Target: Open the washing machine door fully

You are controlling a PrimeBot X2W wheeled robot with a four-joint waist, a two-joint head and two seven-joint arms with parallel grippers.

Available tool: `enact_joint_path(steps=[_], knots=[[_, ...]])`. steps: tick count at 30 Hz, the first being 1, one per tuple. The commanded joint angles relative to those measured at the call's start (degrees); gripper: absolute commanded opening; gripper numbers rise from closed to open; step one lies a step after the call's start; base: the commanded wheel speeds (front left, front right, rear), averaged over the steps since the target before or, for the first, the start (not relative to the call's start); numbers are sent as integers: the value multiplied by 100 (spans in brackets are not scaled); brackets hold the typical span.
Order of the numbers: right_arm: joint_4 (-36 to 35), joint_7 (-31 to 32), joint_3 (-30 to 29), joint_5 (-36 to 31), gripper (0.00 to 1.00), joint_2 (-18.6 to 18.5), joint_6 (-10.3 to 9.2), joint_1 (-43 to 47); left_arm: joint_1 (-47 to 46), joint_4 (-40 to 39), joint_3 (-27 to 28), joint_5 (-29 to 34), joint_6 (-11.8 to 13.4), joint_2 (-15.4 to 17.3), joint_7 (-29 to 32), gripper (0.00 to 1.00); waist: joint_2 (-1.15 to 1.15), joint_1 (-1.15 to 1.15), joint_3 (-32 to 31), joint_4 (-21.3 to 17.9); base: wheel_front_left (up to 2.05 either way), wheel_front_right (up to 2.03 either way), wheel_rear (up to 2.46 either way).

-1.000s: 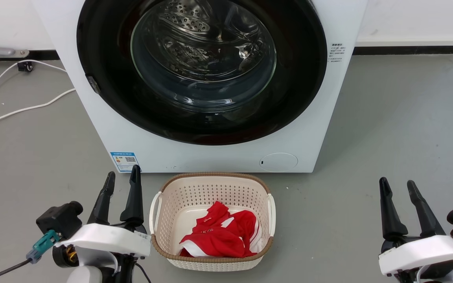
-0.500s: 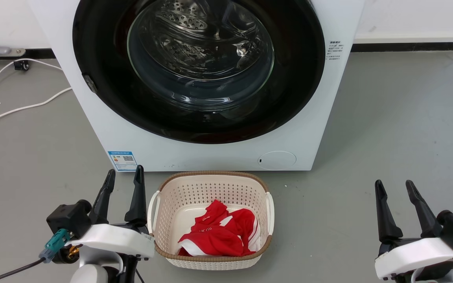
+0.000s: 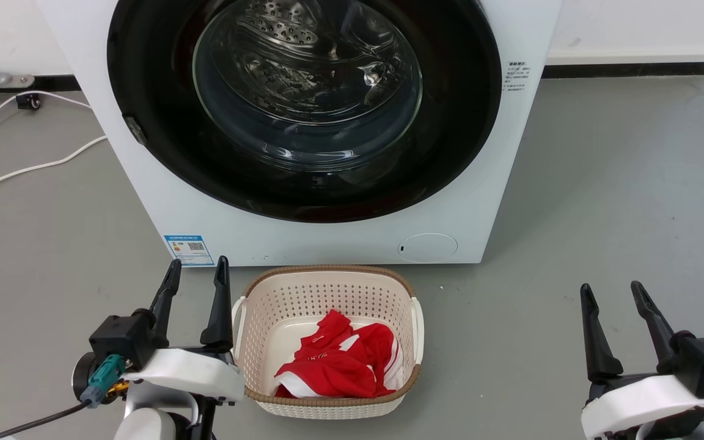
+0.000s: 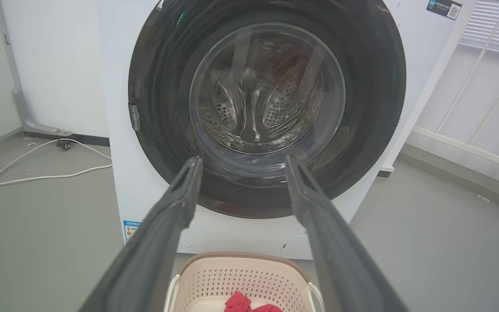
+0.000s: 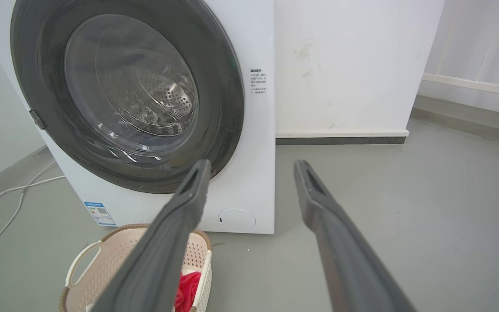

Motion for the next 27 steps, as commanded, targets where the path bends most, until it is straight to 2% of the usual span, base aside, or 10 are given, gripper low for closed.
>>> enact_joint_path(steps=[1,27], knots=[[-72,-59,7,-135,100,5,-2,48,-71,-8,-23,149,14,20,-52,100,0,0,5,-3,0,0,0],[-22,-399,7,-785,100,11,-2,124,-77,195,-70,1112,3,14,-329,100,0,0,30,-47,0,0,0]])
